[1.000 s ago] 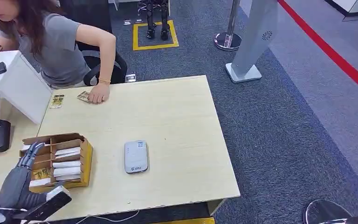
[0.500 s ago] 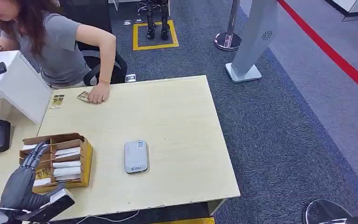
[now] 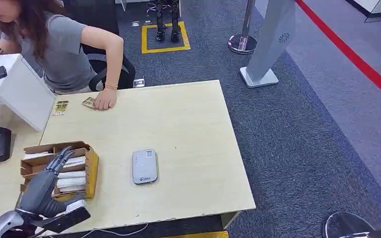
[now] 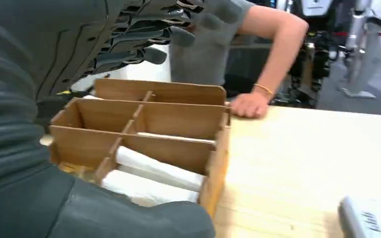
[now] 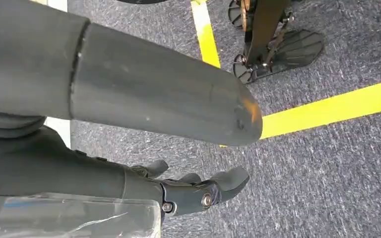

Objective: Pass the card to the sensor for recognition and then transmit it.

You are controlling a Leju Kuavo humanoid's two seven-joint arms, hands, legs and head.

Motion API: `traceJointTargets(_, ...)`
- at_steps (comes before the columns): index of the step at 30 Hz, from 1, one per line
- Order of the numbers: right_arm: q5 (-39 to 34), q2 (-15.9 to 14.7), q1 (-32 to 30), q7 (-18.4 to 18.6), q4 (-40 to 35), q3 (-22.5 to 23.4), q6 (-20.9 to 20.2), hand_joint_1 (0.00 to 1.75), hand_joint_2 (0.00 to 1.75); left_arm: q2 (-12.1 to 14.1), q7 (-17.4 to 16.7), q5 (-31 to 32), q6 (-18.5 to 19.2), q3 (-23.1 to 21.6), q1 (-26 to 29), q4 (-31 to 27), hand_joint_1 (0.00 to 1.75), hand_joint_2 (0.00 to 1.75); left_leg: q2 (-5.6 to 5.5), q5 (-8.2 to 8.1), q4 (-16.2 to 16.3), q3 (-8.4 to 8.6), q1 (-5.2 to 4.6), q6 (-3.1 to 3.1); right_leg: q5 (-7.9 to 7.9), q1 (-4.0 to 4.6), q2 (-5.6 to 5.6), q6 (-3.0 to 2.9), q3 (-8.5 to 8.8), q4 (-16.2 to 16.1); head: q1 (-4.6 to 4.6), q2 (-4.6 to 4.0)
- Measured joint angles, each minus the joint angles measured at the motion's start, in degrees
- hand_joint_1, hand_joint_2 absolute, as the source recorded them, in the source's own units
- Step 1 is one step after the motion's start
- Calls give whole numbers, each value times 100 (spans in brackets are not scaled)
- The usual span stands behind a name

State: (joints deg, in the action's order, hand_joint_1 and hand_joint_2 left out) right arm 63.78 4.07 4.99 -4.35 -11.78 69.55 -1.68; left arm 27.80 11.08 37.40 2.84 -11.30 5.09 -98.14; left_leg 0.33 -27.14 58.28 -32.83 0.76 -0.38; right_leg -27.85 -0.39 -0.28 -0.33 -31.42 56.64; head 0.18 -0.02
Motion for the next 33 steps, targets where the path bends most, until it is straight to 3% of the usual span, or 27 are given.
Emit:
traceJointTargets(13, -26, -55, -1, 15, -2, 0, 24, 0, 0, 579, -146, 251, 17, -723, 56, -148, 0, 175, 1, -1, 0, -1, 1, 0, -1, 0, 1, 0, -1, 0, -2, 0)
traceJointTargets(25, 50, -70, -2, 70, -2, 0, 24, 0, 0, 592, -253, 448, -181, -815, 184, -260, 0, 175, 0, 0, 0, -1, 0, 0, 0, 0, 0, 0, 1, 0, -2, 0)
traceJointTargets(33, 129, -96, -4, 87, -7, -11, 33, 0, 0, 699, -466, 971, -348, -819, 98, -407, 0, 175, 0, 0, 0, 0, 1, 0, 0, 0, -1, 0, -3, 0, -2, 0)
